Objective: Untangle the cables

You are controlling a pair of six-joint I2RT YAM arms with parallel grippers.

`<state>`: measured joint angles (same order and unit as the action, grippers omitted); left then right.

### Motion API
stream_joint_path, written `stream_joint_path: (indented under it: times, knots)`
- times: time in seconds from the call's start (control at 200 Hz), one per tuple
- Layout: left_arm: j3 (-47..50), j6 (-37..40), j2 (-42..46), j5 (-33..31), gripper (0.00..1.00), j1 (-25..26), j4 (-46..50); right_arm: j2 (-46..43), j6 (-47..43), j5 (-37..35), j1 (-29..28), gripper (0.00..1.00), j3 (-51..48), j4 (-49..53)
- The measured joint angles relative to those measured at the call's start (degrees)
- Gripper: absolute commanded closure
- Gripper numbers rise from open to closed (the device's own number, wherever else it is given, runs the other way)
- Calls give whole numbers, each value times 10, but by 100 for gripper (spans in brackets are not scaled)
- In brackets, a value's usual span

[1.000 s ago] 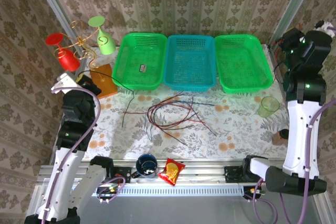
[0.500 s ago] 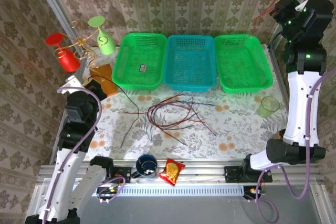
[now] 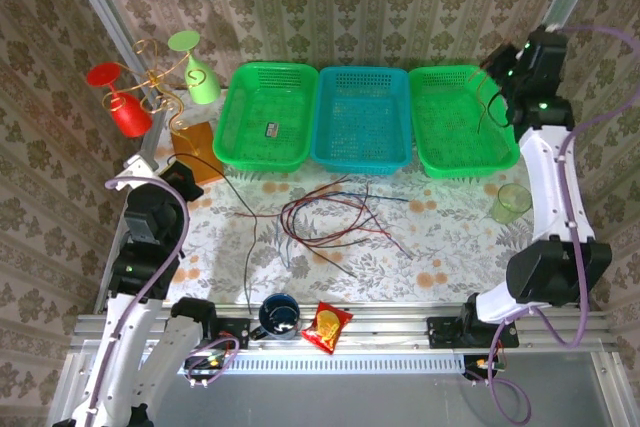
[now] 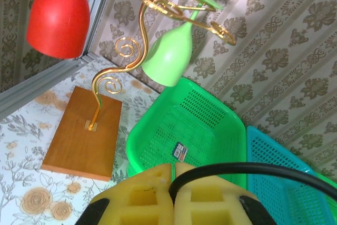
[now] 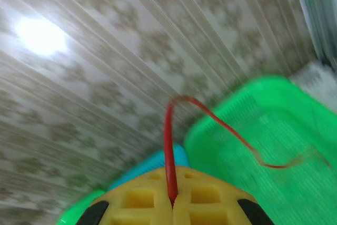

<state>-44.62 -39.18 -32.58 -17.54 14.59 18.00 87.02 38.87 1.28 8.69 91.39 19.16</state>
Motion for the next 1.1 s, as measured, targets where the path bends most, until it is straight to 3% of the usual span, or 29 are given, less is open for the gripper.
stream_joint_path:
  times: [0.16, 0.35, 0.565, 0.645, 0.735, 0.785, 0.945, 1.1]
  knots:
    - [20, -26, 3, 13, 100, 2, 0, 91, 1, 14, 0, 100, -66, 6]
    - [22, -35, 3, 24, 100, 4, 1, 209, -35, -2, -8, 100, -39, 94]
    - [21, -35, 4, 30, 100, 8, 30, 246, -73, -32, -16, 99, -32, 141]
    - [8, -25, 0, 29, 100, 12, 53, 247, -82, -40, -18, 83, -32, 144]
    - [-19, -6, -7, 25, 100, 21, 69, 247, -91, -43, -18, 38, -32, 143]
    - [-35, 7, -10, 23, 100, 27, 69, 247, -99, -45, -18, 26, -32, 143]
    - [-73, 43, -12, 10, 100, 37, 69, 226, -121, -56, -18, 5, -32, 146]
    - [-123, 79, -46, 12, 100, 43, 70, 159, -139, -56, -18, 0, -31, 150]
